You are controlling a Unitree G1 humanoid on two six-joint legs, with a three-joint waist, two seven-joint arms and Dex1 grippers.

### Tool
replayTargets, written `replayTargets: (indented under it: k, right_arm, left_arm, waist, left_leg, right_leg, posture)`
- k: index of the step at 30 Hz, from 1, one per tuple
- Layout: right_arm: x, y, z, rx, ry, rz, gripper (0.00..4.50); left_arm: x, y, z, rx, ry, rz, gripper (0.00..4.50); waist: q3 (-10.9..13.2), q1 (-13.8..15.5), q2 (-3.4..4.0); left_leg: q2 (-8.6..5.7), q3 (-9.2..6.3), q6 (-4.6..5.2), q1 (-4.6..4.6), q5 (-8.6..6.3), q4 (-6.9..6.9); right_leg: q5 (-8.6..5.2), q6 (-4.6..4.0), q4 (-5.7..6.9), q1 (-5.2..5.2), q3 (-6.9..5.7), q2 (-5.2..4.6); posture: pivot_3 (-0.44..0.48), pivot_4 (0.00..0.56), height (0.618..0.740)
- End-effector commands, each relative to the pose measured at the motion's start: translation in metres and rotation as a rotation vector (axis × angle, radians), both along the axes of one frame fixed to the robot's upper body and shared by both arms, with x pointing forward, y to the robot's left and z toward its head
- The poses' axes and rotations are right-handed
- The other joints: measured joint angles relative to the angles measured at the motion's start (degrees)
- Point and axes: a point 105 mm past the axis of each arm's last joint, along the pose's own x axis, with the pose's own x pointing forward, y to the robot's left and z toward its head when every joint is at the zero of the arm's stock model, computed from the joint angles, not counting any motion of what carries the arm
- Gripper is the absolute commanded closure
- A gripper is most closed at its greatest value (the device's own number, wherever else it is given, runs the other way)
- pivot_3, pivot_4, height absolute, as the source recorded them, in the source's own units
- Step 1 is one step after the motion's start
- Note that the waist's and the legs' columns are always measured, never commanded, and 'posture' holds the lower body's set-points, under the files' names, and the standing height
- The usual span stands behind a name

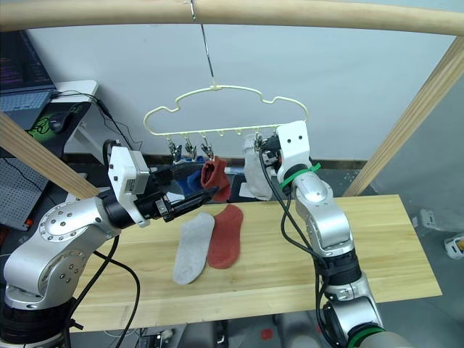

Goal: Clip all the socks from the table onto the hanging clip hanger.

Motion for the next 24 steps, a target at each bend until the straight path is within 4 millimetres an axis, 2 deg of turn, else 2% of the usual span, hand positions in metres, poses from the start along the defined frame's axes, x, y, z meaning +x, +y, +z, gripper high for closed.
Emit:
replayTargets:
  k: [1, 9, 24]
  right_arm:
    - [0.001, 0.001, 0.018, 0.021, -0.055, -0.026, 3.1]
    - [-0.003, 0.0, 0.021, 0.027, -0.057, -0.038, 3.1]
    - [-0.021, -0.009, 0.012, 0.029, -0.022, -0.104, 3.1]
  left_arm:
    - [-0.002, -0.001, 0.005, -0.003, -0.034, -0.008, 1.25]
    - [-0.003, 0.0, 0.004, 0.0, -0.031, -0.011, 1.25]
    - [-0.002, -0.003, 0.002, 0.001, -0.025, -0.029, 1.25]
  waist:
    - [0.0, 0.0, 0.0]
    - [0.0, 0.0, 0.01]
    - [0.0, -0.1, 0.03]
  left_leg:
    - [0.0, 0.0, 0.0, 0.0, 0.0, 0.0]
    - [0.01, 0.0, 0.0, -0.05, 0.0, -0.01]
    - [0.03, -0.01, 0.0, -0.06, -0.01, -0.05]
  right_leg:
    - [0.0, 0.0, 0.0, -0.01, 0.0, 0.0]
    - [0.0, -0.03, -0.04, -0.02, 0.0, 0.0]
    - [-0.05, -0.03, -0.05, -0.04, 0.0, 0.0]
  posture:
    - [-0.089, 0.282, 0.74]
    - [-0.089, 0.282, 0.74]
    - [-0.109, 0.27, 0.74]
